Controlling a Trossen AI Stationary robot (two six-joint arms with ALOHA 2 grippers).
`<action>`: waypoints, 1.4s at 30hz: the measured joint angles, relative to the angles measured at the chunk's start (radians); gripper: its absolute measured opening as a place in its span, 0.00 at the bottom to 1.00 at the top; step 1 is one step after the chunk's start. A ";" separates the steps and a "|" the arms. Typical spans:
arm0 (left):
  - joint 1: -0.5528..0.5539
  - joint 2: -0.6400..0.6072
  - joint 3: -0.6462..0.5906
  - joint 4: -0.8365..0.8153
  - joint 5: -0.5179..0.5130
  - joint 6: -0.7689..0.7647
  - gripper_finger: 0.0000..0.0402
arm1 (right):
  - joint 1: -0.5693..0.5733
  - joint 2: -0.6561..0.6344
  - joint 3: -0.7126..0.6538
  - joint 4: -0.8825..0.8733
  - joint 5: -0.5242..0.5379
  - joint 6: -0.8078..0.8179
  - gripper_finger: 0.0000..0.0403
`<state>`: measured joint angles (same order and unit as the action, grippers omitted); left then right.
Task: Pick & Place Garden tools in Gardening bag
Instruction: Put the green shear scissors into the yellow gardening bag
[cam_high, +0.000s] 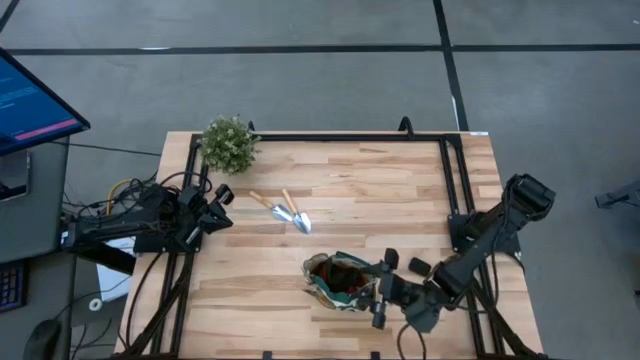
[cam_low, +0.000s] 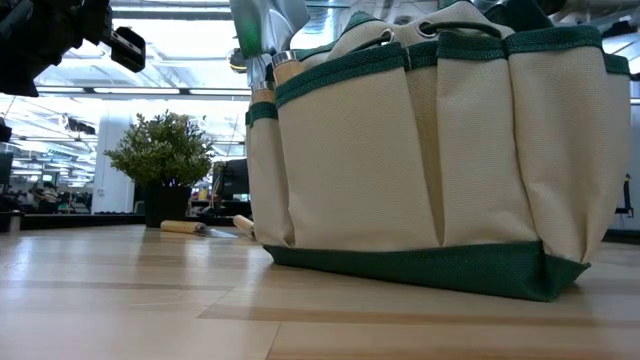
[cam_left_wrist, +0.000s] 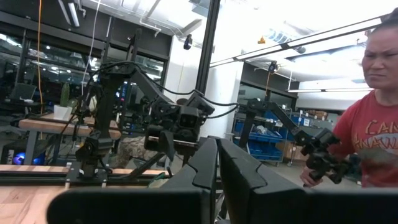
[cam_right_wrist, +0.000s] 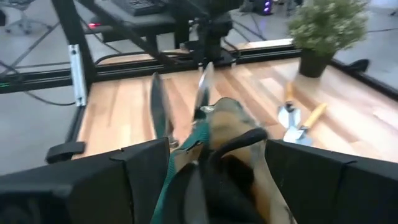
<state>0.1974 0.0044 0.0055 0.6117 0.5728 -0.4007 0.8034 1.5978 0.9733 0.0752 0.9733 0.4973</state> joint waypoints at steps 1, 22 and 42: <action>0.000 0.000 0.000 0.000 0.000 0.000 0.04 | -0.002 0.000 0.000 0.001 -0.014 0.000 0.63; 0.000 0.000 0.000 0.000 0.000 0.000 0.04 | 0.044 0.043 0.001 -0.132 -0.075 0.099 0.04; 0.000 0.000 0.000 0.000 0.000 0.000 0.04 | 0.107 -0.015 -0.002 -0.304 -0.033 0.201 0.15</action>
<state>0.1978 0.0040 0.0055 0.6113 0.5732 -0.4007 0.9103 1.5831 0.9718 -0.2292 0.9400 0.6985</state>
